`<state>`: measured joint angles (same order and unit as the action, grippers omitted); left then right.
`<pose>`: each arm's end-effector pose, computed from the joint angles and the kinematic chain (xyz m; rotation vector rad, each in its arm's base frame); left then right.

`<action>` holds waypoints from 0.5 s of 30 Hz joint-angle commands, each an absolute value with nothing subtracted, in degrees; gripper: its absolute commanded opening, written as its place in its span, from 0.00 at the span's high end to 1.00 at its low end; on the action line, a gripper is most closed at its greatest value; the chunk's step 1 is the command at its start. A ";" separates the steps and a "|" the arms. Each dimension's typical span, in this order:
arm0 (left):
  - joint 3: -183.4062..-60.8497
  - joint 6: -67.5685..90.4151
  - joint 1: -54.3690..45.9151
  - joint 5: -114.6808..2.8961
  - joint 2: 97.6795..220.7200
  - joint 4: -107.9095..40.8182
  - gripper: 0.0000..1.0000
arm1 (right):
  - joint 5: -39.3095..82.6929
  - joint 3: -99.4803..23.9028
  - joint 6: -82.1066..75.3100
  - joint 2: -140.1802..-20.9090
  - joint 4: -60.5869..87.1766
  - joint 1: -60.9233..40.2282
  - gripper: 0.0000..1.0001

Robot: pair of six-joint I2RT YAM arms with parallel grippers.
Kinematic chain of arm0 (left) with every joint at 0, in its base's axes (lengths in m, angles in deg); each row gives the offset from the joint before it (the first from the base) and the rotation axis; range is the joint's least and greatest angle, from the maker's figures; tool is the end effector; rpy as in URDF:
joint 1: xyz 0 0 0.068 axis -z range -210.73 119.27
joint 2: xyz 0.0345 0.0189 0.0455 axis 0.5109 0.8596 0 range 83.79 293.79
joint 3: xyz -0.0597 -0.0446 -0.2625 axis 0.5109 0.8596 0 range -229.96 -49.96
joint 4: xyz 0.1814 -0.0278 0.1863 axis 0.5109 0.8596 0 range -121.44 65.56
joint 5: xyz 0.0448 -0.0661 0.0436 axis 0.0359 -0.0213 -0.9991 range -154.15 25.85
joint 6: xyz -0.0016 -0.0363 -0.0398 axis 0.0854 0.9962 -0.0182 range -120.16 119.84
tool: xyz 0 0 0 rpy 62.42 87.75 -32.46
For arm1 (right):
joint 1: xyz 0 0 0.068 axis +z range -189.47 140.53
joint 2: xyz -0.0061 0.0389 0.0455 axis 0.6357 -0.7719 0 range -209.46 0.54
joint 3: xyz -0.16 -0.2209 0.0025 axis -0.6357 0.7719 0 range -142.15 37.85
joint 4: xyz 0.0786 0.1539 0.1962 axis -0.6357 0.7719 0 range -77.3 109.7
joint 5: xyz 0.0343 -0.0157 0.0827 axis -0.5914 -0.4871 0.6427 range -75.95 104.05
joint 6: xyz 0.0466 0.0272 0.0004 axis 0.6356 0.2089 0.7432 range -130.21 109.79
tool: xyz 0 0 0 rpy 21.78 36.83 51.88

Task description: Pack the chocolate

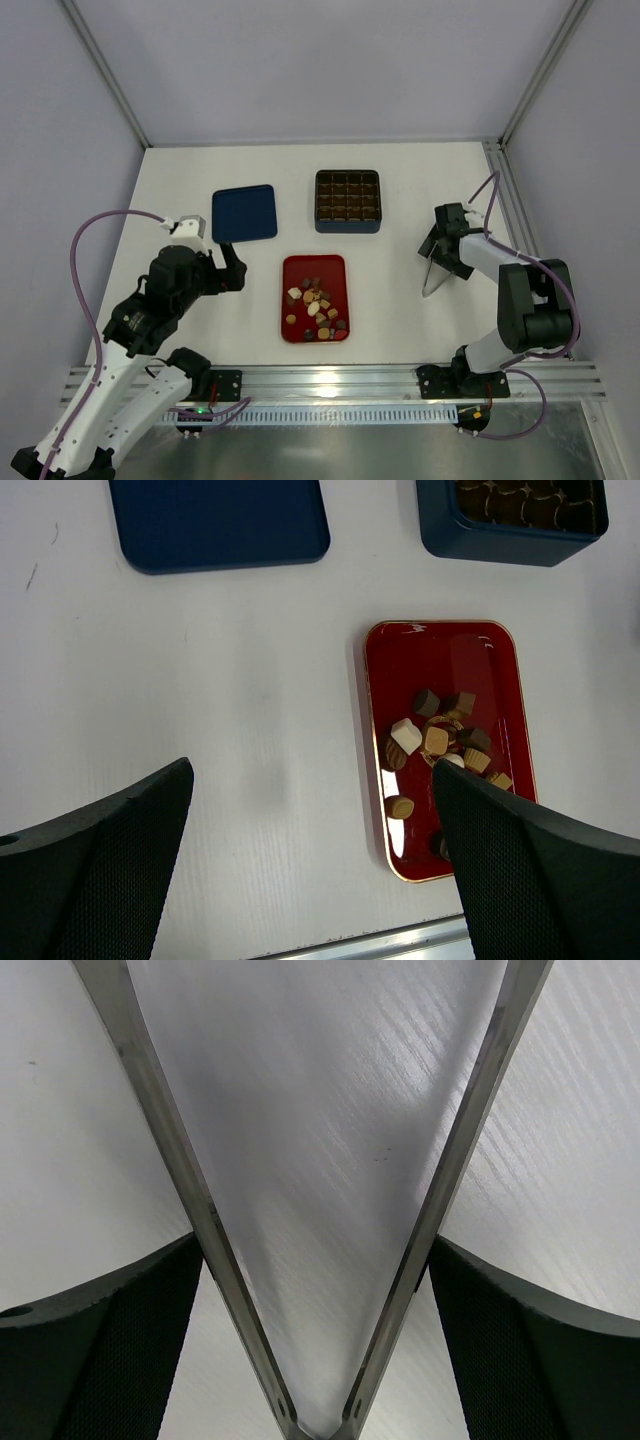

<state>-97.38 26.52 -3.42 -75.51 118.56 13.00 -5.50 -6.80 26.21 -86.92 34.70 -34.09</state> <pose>0.1113 -0.0497 0.3190 -0.1062 2.1307 -0.3495 0.2744 0.0139 0.1574 0.7937 2.4834 -0.2117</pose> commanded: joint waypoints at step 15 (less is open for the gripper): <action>-97.24 26.39 -3.30 -75.76 117.98 11.36 0.00 | -4.94 -8.03 28.81 -88.94 34.14 -34.46 0.24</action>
